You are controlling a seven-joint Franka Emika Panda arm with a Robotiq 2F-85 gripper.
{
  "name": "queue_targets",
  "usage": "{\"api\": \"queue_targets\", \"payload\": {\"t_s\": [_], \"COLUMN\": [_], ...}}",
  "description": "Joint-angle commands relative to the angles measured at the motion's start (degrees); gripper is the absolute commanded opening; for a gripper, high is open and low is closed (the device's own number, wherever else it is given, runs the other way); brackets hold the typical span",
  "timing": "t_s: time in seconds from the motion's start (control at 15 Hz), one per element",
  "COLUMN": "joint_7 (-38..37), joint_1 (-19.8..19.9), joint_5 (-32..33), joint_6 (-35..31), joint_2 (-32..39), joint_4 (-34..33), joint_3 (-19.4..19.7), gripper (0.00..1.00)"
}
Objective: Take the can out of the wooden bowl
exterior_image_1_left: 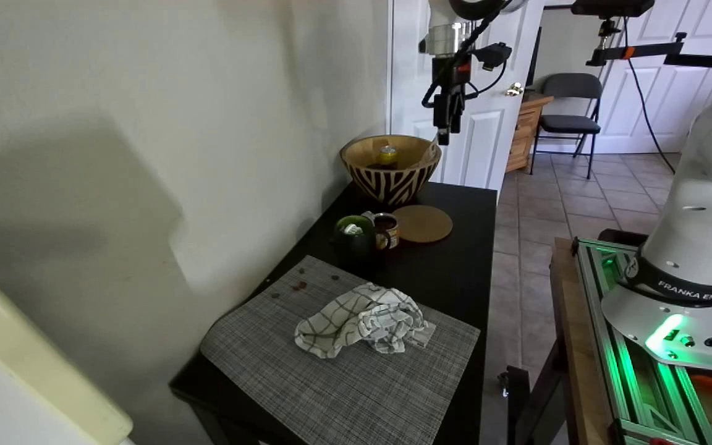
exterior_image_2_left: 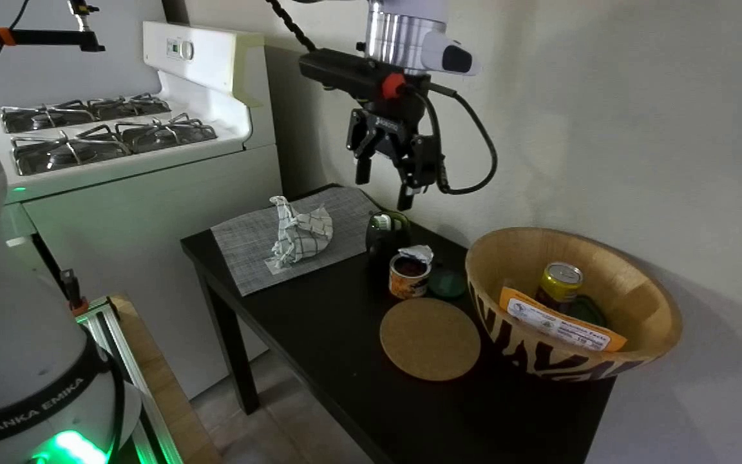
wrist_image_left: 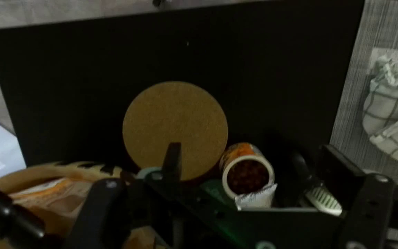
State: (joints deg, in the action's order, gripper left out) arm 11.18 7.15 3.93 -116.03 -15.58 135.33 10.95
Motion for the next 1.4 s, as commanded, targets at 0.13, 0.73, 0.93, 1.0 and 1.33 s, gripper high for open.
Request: {"api": "queue_targets", "payload": {"t_s": [0.13, 0.73, 0.93, 1.0, 1.33], "joint_7": [17.0, 25.1, 26.6, 28.8, 44.5], "joint_1": [0.3, 5.5, 6.0, 6.8, 12.4], "joint_5": [-8.1, -9.4, -10.9, -13.7, -24.6], "joint_6": [-6.8, -1.4, -3.0, -3.3, -2.0], "joint_2": [11.1, 18.4, 19.0, 19.4, 24.2], "joint_4": [-11.7, -22.1, -22.1, -22.1, -24.7], "joint_3": [5.0, 4.5, 4.5, 4.9, 6.1], "gripper": [1.00, 1.00, 1.00, 1.00, 1.00]}}
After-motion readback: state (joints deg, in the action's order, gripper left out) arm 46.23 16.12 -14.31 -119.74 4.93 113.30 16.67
